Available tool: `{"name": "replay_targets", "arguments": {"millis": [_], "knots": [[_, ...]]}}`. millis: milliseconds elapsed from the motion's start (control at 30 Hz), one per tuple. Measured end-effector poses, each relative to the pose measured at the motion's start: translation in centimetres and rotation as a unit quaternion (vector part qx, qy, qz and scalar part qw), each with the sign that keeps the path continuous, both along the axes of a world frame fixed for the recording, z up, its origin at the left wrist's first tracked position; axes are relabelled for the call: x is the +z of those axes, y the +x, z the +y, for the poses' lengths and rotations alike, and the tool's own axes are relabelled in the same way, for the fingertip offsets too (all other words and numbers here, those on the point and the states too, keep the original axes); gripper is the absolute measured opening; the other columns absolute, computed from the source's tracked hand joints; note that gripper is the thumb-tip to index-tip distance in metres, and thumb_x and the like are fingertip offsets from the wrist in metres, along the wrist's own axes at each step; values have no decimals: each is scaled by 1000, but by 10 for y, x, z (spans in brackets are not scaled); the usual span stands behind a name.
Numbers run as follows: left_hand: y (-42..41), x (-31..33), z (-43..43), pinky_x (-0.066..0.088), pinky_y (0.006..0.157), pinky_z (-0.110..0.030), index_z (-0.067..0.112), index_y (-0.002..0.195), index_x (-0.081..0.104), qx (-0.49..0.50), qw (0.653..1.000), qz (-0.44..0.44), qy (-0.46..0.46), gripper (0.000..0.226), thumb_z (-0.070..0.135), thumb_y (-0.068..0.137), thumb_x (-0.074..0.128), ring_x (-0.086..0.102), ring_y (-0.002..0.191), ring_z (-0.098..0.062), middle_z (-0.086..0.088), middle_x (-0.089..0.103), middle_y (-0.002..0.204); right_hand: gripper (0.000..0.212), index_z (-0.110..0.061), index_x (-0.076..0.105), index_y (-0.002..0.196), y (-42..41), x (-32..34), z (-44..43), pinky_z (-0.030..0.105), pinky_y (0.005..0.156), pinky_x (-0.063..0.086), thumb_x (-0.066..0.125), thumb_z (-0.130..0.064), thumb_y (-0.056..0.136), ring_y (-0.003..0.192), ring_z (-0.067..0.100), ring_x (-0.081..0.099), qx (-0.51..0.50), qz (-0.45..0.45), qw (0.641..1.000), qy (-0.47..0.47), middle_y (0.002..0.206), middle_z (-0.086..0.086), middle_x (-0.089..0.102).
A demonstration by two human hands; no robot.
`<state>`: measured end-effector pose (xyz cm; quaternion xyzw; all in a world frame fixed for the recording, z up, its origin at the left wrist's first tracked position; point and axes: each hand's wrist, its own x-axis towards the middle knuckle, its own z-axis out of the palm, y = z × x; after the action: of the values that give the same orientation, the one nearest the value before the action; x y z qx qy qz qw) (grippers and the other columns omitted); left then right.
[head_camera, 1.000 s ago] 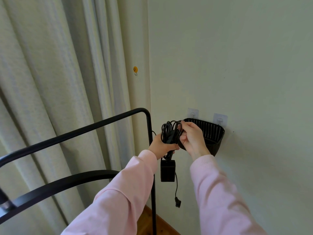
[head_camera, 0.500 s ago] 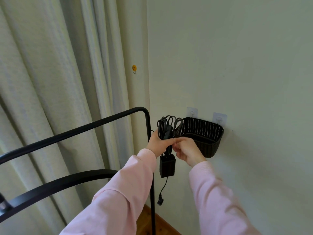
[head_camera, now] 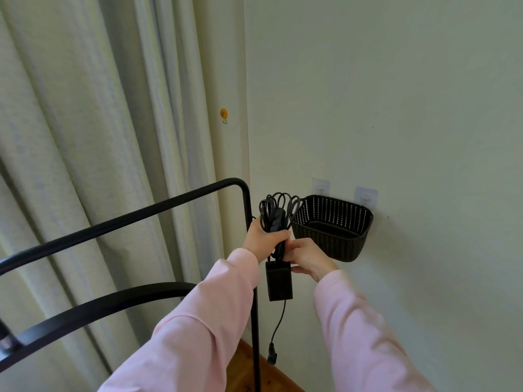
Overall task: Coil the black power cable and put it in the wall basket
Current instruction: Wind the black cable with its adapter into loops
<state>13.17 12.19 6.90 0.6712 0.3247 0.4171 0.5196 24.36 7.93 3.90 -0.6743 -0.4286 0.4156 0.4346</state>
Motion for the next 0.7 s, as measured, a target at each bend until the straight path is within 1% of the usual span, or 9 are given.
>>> {"name": "replay_targets", "arguments": {"millis": [33,100,167,233,333,400,467,600,700], "knots": [[0,-1,1,43,65,-14,22,94,53,1,1000,1,2,28,2,79,65,57,77,-3,8,59,82,27,-15,66,106,0,0,-1,25,69,46,53,-3,85,105,22,59,3,-14,1000,-5,107,8,66],[1,-2,1,45,68,-15,15,98,55,5,1000,9,6,27,1,77,65,59,77,-6,4,61,81,27,-15,63,111,2,0,-1,24,64,43,52,-8,87,88,17,58,14,-33,999,-22,98,3,64],[2,-5,2,49,70,-19,7,96,58,7,1000,26,13,23,1,76,64,61,75,-14,-3,63,77,19,-16,61,102,5,0,-2,23,62,43,51,-9,88,73,12,54,20,-40,998,-41,84,-1,59],[2,-7,2,52,68,-21,0,95,58,5,999,34,18,20,2,76,64,62,68,-15,-6,63,70,9,-15,60,91,9,-2,-2,23,60,43,53,-10,89,66,12,51,9,-46,998,-52,77,0,57],[1,-6,4,54,62,-20,4,92,55,13,1000,24,9,16,2,78,63,60,60,-15,-5,61,62,9,-11,58,77,17,-10,-3,22,52,37,58,-6,84,56,13,44,-11,-88,994,-64,68,4,55],[-2,-3,6,53,59,-20,4,92,55,35,999,12,5,15,2,79,61,59,59,-15,-6,60,61,9,-5,58,79,24,-19,-5,21,48,33,56,4,79,50,16,40,-23,-160,983,-92,65,10,51],[-6,1,7,50,52,-16,2,94,55,55,998,-4,-1,15,3,80,60,58,58,-13,-6,59,63,13,-3,57,81,30,-28,-6,21,47,32,57,10,77,48,17,41,-31,-216,968,-126,63,12,50],[-8,5,4,47,54,-22,13,81,50,64,998,-26,-6,15,0,81,58,54,58,-14,-5,54,65,17,-4,54,67,35,-40,-3,18,37,31,58,10,77,44,16,39,-63,-252,949,-176,55,7,45],[-8,2,3,47,54,-19,15,87,49,58,998,-23,-12,19,-1,83,58,52,60,-13,-1,53,70,12,1,64,82,39,-42,1,21,40,29,53,6,80,45,17,38,-114,-220,962,-119,62,9,51]]}}
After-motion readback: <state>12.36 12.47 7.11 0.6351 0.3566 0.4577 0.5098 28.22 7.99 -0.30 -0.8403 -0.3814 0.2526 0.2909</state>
